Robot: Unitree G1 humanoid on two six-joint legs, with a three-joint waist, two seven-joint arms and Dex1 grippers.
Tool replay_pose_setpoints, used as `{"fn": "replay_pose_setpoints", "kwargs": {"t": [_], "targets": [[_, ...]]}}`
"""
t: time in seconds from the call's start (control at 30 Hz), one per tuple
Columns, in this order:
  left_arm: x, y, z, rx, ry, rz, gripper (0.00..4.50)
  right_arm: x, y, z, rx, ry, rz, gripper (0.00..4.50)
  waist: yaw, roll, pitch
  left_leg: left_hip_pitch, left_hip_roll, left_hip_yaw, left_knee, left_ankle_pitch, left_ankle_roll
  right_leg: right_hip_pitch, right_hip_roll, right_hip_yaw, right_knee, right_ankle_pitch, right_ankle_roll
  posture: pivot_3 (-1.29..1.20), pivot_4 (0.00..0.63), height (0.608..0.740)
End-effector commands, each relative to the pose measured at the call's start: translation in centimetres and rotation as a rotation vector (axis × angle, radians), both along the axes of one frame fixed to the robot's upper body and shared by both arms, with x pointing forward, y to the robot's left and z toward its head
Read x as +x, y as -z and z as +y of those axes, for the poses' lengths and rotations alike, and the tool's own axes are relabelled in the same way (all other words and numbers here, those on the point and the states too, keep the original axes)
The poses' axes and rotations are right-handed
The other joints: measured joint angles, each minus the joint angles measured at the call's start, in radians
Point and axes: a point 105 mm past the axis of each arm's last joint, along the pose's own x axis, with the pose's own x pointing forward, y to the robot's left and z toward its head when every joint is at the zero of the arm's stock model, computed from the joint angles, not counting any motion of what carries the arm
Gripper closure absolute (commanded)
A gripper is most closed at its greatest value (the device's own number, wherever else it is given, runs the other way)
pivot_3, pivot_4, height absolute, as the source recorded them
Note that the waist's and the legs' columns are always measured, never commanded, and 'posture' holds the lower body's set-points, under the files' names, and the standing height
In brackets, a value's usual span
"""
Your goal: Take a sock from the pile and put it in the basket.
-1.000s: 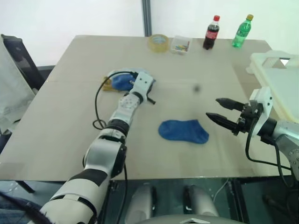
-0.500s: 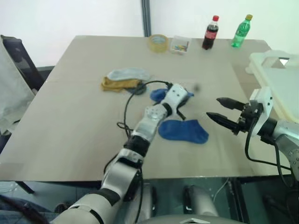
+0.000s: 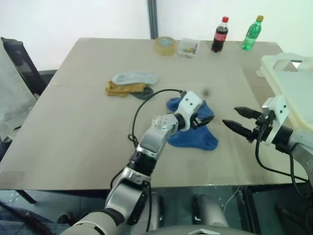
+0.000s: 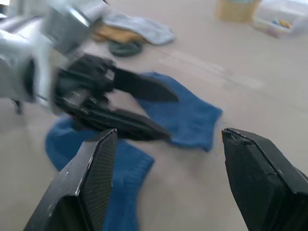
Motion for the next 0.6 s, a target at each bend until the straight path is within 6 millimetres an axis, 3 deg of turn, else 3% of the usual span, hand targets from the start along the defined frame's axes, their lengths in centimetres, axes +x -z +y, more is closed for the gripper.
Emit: {"fn": "replay_pose_setpoints", "kwargs": {"t": [0.03,0.13,0.23,0.4,0.5,0.6], "targets": [[-0.2,-3.6,2.5,-0.161,0.011,0.036,1.58,1.9,1.2,-1.7,0.046,0.149,0.129,0.91,-0.005,0.000,0.000,0.000,0.000,0.000,0.000,0.000,0.000,0.000,0.000,0.000,0.000,0.000,0.000,0.00,0.150,0.740],[1.8,-3.5,4.8,-0.152,-0.093,0.048,1.58,2.9,1.7,-1.0,0.113,0.159,0.177,0.91,-0.009,0.001,0.000,0.001,0.001,0.000,0.000,0.000,0.000,0.000,0.001,0.001,0.001,0.000,0.000,0.00,0.150,0.740],[5.2,-2.8,8.0,-0.139,-0.257,0.071,1.58,4.7,2.9,0.5,0.211,0.174,0.245,0.91,-0.008,0.001,0.000,0.001,0.001,-0.001,0.000,0.000,0.000,0.000,0.002,0.000,0.001,0.000,0.000,0.00,0.150,0.740],[8.0,-1.5,11.3,-0.099,-0.398,0.074,1.58,6.6,4.1,2.8,0.297,0.175,0.328,0.91,-0.002,0.001,0.000,0.000,0.000,0.000,0.001,0.000,0.000,0.000,0.002,0.001,0.000,0.001,0.001,0.00,0.150,0.740],[8.7,-0.6,12.1,-0.076,-0.436,0.076,1.58,7.5,4.9,3.3,0.343,0.202,0.374,0.91,0.002,0.001,0.000,-0.001,0.000,0.001,-0.001,0.000,0.000,-0.001,0.002,0.000,-0.001,0.001,0.001,0.00,0.150,0.740],[8.6,0.4,12.2,-0.056,-0.433,0.083,1.53,7.8,5.0,3.8,0.396,0.205,0.401,2.35,0.002,0.001,0.000,-0.003,0.000,0.003,-0.001,0.001,-0.002,-0.002,0.001,-0.001,-0.001,0.001,0.001,0.00,0.150,0.740]]}}
